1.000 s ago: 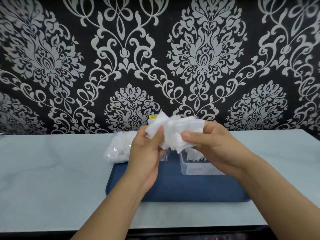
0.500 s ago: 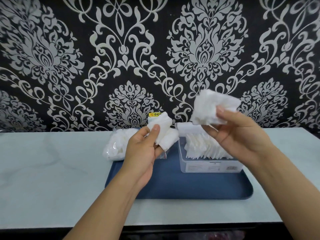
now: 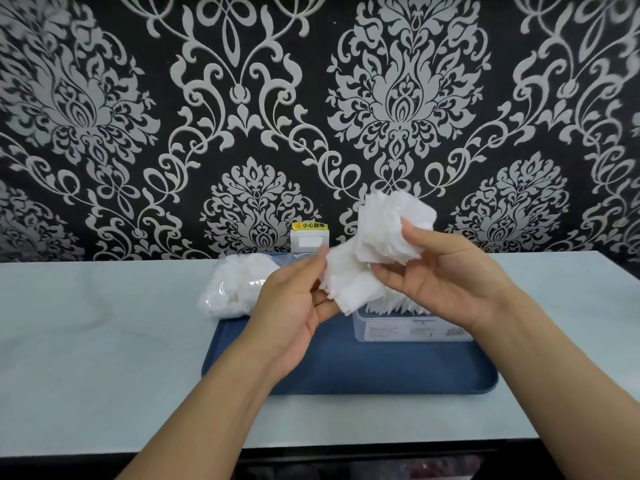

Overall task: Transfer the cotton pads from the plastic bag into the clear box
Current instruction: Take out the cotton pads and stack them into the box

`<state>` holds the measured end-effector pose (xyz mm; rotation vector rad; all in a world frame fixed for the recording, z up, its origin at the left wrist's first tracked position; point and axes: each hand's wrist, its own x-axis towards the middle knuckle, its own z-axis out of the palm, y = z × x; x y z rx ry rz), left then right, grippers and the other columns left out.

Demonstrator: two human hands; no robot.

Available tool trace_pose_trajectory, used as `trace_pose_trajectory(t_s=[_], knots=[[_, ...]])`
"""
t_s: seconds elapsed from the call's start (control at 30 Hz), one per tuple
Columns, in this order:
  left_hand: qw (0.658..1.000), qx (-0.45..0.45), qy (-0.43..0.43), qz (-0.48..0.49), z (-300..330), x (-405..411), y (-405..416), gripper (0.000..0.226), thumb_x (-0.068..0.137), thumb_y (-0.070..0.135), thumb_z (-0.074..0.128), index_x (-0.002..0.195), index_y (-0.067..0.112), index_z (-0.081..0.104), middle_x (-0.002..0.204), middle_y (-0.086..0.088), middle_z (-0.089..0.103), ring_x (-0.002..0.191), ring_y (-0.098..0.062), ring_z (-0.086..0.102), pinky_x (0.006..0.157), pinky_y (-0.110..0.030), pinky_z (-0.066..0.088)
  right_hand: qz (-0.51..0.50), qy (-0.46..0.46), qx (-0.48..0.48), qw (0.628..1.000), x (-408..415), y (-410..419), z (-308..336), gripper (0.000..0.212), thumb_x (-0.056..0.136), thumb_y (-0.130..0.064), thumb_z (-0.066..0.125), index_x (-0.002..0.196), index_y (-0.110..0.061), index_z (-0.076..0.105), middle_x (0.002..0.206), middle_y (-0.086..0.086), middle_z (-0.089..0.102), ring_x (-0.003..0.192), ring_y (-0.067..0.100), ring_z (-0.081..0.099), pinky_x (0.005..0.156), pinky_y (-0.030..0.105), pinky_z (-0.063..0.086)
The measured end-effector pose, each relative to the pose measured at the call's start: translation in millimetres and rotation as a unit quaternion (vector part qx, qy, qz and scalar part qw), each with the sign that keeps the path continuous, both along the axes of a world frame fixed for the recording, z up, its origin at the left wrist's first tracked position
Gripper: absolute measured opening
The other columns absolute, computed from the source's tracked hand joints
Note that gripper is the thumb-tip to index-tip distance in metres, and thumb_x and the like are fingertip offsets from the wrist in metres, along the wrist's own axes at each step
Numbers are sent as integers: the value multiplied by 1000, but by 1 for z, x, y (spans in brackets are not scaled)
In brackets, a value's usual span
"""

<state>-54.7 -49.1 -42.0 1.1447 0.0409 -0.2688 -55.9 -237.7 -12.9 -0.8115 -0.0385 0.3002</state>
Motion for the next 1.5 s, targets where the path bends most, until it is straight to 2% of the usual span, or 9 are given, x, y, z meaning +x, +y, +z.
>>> trace_pose_trajectory(t_s=[0.1, 0.23, 0.4, 0.57, 0.7, 0.87, 0.97, 1.13, 1.5], knots=[[1000, -10, -3, 4, 0, -1, -2, 38, 99, 32, 55, 120, 2, 68, 115, -15, 76, 108, -28, 73, 96, -48, 57, -12, -6, -25, 1000, 2, 3, -3, 39, 81, -13, 66, 118, -6, 69, 117, 15, 71, 104, 28, 72, 87, 41, 61], [999, -15, -29, -16, 3, 0, 0, 50, 89, 42, 59, 119, 4, 69, 112, -12, 77, 106, -26, 74, 94, -44, 59, 11, -77, -49, 996, 5, -9, -5, 56, 67, -17, 86, 119, -6, 71, 121, 15, 69, 109, 28, 69, 94, 43, 58], [999, -3, -39, 0, 0, 5, 4, 30, 101, 24, 54, 107, 2, 72, 97, -9, 78, 92, -22, 75, 92, -45, 59, 84, -201, -241, 946, 3, -22, -4, 36, 79, 2, 72, 114, -7, 70, 104, 11, 72, 94, 23, 68, 80, 31, 59], [998, 44, -52, 1, -2, 5, 11, 22, 98, 6, 55, 111, 5, 73, 103, -13, 78, 86, -21, 72, 83, -39, 56, 116, -214, -278, 929, 0, -24, -10, 47, 79, 9, 65, 125, -1, 62, 106, 10, 70, 98, 23, 66, 85, 29, 56], [991, 98, -94, 22, -3, 4, 10, 24, 91, -1, 65, 103, 16, 76, 89, -5, 78, 80, -19, 68, 78, -36, 52, 111, -200, -195, 954, 0, -30, -8, 64, 69, 0, 81, 130, -6, 61, 112, 10, 69, 101, 23, 67, 84, 34, 59], [967, 172, -180, 54, -6, 2, 9, 38, 85, -9, 71, 104, 25, 71, 85, 14, 79, 84, -3, 75, 70, -16, 57, 40, -134, 97, 985, 4, -34, 0, 75, 62, -9, 92, 130, -8, 61, 116, 11, 73, 101, 22, 72, 83, 35, 61], [963, 181, -194, 50, -9, 3, 6, 49, 82, -12, 73, 110, 27, 63, 96, 6, 80, 90, -12, 77, 73, -31, 63, 35, -124, -37, 991, -1, -16, 3, 55, 58, -14, 94, 110, -5, 76, 114, 14, 74, 98, 23, 74, 83, 34, 62], [967, 179, -179, 37, -10, 4, 4, 46, 83, -11, 72, 113, 22, 64, 98, 2, 80, 92, -17, 77, 79, -37, 62, 41, -106, -286, 952, 0, 1, -2, 44, 76, -6, 78, 119, -6, 69, 109, 13, 75, 95, 21, 72, 78, 29, 61], [977, 132, -144, -86, -6, 8, 18, 49, 83, -19, 65, 119, 14, 66, 109, -6, 78, 99, -18, 75, 83, -28, 61, 59, -101, -354, 928, 1, -12, -6, 48, 73, 1, 76, 120, 0, 69, 114, 19, 73, 98, 24, 71, 84, 32, 58]])
